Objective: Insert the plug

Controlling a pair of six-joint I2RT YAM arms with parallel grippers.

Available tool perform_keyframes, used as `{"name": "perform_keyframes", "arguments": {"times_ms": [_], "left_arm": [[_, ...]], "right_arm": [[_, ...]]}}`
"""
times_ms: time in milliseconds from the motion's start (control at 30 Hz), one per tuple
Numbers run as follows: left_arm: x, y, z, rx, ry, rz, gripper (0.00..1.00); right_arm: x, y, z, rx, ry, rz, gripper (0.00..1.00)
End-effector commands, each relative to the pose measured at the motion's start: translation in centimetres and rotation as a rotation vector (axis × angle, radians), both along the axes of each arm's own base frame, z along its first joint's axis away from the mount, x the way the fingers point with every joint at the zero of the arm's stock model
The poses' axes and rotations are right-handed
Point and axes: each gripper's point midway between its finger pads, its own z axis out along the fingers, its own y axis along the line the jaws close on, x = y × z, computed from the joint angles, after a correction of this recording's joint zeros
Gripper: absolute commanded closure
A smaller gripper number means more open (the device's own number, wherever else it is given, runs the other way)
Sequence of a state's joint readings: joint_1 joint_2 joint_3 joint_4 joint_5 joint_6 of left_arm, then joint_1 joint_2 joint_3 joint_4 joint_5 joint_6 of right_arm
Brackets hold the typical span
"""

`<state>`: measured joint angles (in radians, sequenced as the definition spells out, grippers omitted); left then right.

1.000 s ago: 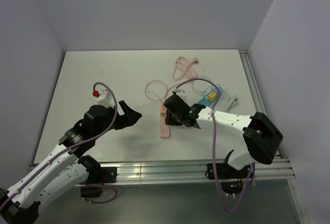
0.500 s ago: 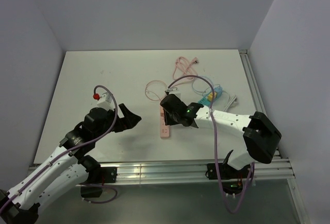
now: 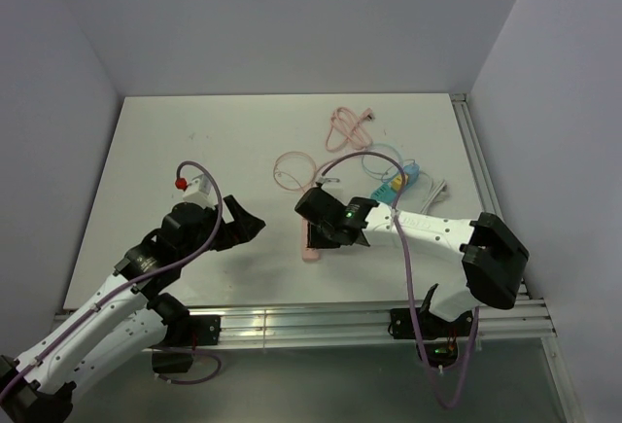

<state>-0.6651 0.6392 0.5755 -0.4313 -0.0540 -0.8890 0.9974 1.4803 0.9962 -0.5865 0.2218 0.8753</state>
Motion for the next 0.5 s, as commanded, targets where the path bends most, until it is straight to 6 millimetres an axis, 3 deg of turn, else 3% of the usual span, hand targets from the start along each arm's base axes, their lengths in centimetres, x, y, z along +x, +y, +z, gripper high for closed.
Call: {"name": "perform_keyframes", "arguments": {"times_ms": [0, 467], "left_arm": [[0.4, 0.0, 0.7, -0.023, -0.016, 0.024, 0.05], [0.1, 0.5, 1.7, -0.017, -0.053, 0.016, 0.05]], "right_arm": [[-0.1, 0.6, 0.7, 0.017, 0.008, -0.1, 1.0], [-0.1, 1.3, -2.2, -0.097, 0.033, -0.135, 1.0]]}}
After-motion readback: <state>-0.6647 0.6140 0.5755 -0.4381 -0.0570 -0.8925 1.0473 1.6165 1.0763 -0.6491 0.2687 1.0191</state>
